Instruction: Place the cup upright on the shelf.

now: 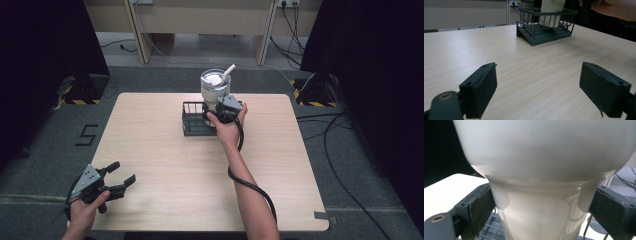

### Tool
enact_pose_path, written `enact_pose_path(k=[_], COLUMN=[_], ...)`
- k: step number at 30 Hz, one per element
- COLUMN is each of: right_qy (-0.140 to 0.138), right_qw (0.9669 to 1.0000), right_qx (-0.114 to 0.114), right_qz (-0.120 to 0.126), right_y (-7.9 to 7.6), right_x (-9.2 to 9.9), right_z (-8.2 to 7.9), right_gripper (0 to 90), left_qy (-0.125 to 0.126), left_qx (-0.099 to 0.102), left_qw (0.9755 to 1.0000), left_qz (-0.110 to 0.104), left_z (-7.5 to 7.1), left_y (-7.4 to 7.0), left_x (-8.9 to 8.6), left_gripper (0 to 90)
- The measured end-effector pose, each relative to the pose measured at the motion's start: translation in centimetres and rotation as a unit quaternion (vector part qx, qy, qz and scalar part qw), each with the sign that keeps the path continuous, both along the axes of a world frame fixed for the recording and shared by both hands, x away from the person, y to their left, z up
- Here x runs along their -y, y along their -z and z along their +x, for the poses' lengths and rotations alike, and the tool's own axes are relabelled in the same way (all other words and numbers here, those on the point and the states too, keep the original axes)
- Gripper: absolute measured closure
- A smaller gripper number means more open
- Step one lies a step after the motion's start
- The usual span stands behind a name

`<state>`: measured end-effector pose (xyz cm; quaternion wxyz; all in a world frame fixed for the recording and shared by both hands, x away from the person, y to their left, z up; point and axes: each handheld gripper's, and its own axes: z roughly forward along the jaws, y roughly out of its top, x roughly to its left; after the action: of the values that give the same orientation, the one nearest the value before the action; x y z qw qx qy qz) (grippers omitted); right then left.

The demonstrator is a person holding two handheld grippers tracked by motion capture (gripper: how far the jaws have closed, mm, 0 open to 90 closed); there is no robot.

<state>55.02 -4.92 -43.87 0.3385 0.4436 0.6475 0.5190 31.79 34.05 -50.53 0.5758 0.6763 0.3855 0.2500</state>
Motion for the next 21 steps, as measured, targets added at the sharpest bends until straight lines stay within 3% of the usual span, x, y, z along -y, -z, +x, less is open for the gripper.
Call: enact_pose_path(k=[21], right_qy=[-0.008], right_qw=[0.9999], right_qx=[-0.007], right_qz=[-0.003], right_y=[-0.7], right_x=[2.4], right_z=[-2.7], right_gripper=[14.8], left_qy=[0.000], left_qx=[0.001], left_qw=[1.0000], left_qz=[0.001], left_z=[0.0], left_y=[0.0], left_x=[0.1], left_gripper=[14.1])
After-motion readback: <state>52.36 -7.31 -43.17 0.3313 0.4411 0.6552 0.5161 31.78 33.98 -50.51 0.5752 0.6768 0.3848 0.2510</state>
